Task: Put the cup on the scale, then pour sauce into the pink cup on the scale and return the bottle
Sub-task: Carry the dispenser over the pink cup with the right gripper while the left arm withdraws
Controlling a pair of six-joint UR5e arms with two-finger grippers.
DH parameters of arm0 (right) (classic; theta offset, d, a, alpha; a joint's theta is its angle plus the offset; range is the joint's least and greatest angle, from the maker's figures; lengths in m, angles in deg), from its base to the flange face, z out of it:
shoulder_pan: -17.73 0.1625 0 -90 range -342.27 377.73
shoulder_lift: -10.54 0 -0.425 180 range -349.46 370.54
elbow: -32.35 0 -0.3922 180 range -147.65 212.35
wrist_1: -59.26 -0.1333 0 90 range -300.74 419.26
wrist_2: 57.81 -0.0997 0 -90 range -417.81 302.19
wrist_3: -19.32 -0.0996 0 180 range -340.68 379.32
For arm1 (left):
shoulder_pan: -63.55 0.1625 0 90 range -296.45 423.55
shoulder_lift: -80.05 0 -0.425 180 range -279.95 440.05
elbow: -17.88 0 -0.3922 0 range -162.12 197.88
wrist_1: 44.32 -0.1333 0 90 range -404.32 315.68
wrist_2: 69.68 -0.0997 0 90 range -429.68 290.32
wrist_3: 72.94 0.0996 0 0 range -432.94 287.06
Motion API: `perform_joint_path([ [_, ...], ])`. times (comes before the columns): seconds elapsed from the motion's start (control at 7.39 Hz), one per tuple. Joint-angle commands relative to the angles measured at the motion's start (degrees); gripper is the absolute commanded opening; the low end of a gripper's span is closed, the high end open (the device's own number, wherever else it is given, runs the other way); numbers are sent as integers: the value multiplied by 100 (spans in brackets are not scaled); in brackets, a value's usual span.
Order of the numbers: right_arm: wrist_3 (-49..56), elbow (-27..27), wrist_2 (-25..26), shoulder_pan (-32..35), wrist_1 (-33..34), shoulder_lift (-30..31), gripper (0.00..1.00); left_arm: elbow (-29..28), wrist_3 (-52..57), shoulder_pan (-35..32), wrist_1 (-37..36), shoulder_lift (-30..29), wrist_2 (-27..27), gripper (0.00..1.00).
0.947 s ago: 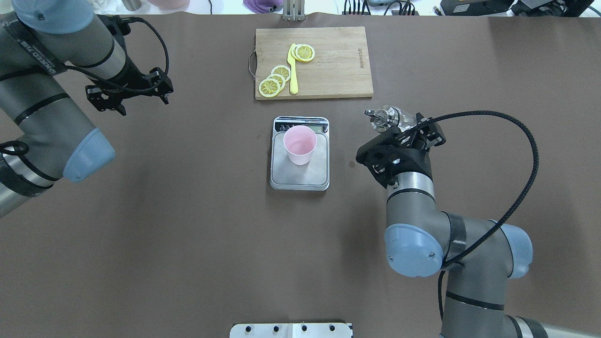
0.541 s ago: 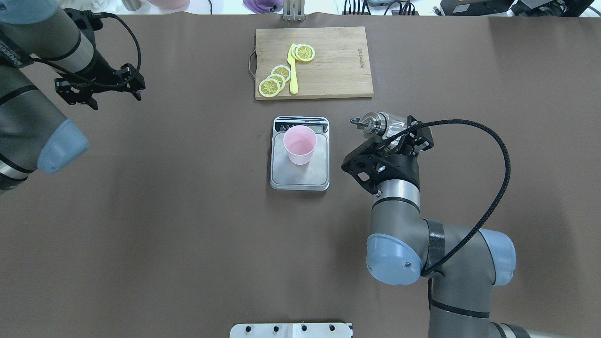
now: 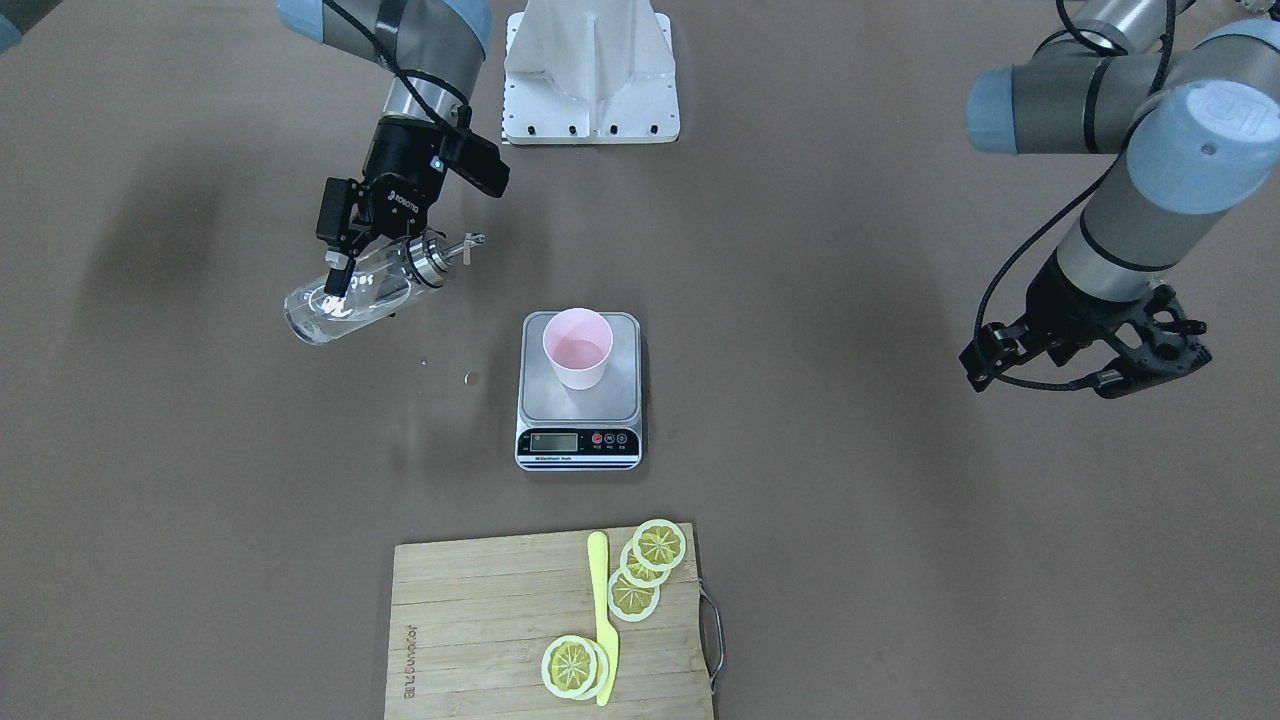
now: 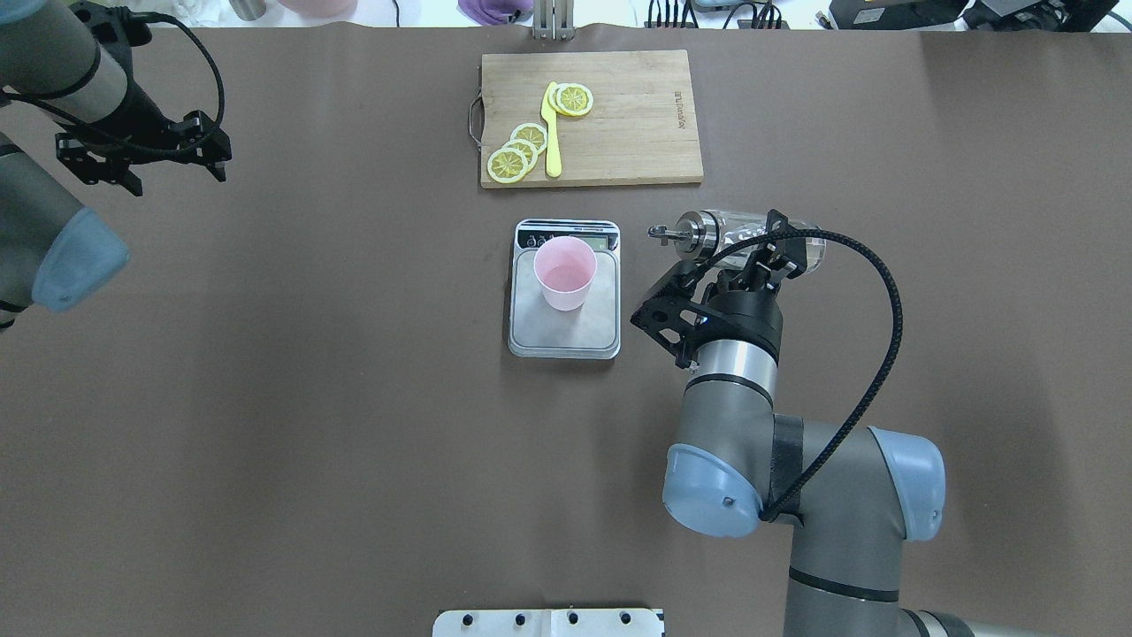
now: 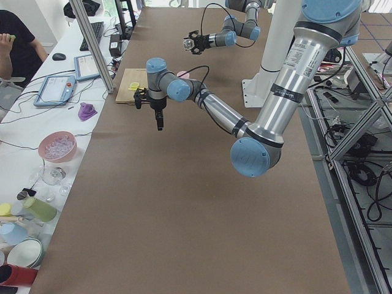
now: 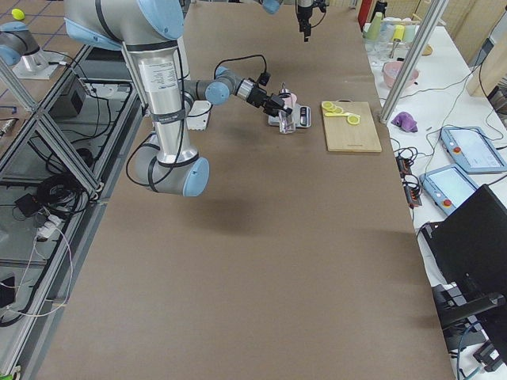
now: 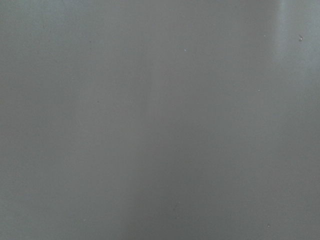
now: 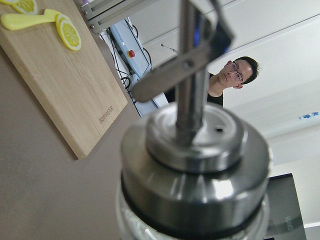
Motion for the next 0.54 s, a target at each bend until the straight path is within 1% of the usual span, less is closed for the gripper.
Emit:
perform_joint_path([
  [0.0,2,-359,166,-5,144,-227,0,-18,29,-26,-1,29,1,98],
  [0.14,63,-551,254,-5,292,-489,0,-19,29,-26,-1,38,1,98],
  [0.41,142,-553,438,-5,547,-536,0,-106,29,-26,16,47,1,98],
])
